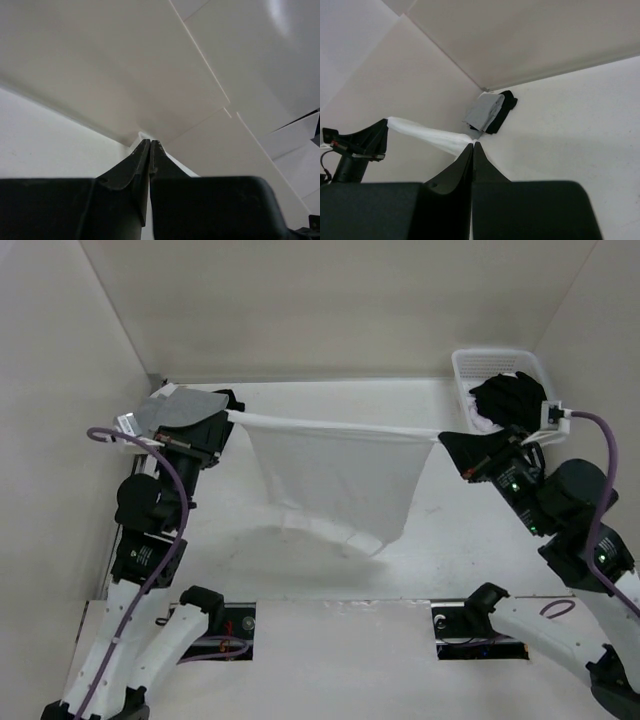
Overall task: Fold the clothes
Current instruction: Flatten the tank top out
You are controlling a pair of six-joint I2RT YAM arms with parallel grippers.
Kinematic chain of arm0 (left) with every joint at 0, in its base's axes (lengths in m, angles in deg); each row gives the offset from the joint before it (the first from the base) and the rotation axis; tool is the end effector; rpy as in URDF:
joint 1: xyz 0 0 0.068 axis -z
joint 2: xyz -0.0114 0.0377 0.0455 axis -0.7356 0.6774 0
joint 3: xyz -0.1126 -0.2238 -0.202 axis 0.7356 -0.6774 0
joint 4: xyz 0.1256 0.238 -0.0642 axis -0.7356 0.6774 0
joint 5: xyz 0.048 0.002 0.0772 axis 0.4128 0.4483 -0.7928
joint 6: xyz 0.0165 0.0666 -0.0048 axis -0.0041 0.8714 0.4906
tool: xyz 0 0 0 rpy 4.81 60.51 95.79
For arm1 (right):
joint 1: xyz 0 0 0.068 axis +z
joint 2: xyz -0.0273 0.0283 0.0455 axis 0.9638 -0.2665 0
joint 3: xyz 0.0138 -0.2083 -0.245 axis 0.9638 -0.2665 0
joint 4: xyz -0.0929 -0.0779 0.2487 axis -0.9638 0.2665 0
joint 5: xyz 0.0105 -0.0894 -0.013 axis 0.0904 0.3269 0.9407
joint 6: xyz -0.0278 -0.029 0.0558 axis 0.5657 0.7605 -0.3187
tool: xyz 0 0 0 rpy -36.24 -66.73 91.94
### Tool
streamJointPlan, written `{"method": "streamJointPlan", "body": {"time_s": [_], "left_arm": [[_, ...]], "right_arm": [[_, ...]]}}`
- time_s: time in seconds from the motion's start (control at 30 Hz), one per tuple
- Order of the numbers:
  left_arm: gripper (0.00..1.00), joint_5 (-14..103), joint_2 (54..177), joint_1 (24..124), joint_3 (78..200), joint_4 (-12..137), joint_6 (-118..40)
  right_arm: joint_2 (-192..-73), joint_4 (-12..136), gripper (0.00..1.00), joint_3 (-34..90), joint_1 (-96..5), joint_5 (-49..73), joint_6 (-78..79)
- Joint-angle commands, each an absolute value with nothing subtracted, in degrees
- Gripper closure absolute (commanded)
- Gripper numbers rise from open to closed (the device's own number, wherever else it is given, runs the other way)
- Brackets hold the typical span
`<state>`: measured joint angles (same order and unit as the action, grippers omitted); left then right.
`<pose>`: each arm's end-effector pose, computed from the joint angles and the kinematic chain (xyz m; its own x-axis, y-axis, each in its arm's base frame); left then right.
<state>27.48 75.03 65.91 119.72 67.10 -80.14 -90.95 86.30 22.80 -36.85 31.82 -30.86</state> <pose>0.1138 -0.0291 0.4651 0.0116 -0.8352 -0.5499 0.3016 0.5272 -0.7944 0.0859 0.0519 0.5127 -0.2078 0.6024 -0.7706 -0.3932 0.6699 0.6298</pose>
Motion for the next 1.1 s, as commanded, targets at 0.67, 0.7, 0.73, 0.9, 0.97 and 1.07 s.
{"method": "streamJointPlan", "body": {"time_s": [0.67,0.7,0.73,0.9,0.97,1.07], "left_arm": [[0.99,34.28,108.89,58.21,138.5,59.42,-80.05],[0.99,33.93,108.19,58.21,137.01,59.16,-79.97],[0.99,33.67,107.83,58.13,135.51,59.15,-79.97],[0.99,33.4,105.46,58.39,122.7,57.14,-81.72],[0.99,32.79,103.45,58.56,115.5,55.82,-82.25],[0.99,32.52,100.11,58.65,104.69,55.55,-81.81]], "right_arm": [[-125.2,77.31,0.99,43.66,-55.43,12.56,-31.27],[-124.15,76.96,0.99,41.64,-55.34,12.65,-31.27],[-123.18,76.52,0.99,39.01,-55.34,12.73,-31.27],[-117.03,70.56,0.99,19.87,-54.9,13.26,-33.63],[-114.48,67.39,0.99,11.35,-54.03,13.35,-35.22],[-110.35,63.34,0.99,-3.07,-51.83,14.57,-37.59]]}}
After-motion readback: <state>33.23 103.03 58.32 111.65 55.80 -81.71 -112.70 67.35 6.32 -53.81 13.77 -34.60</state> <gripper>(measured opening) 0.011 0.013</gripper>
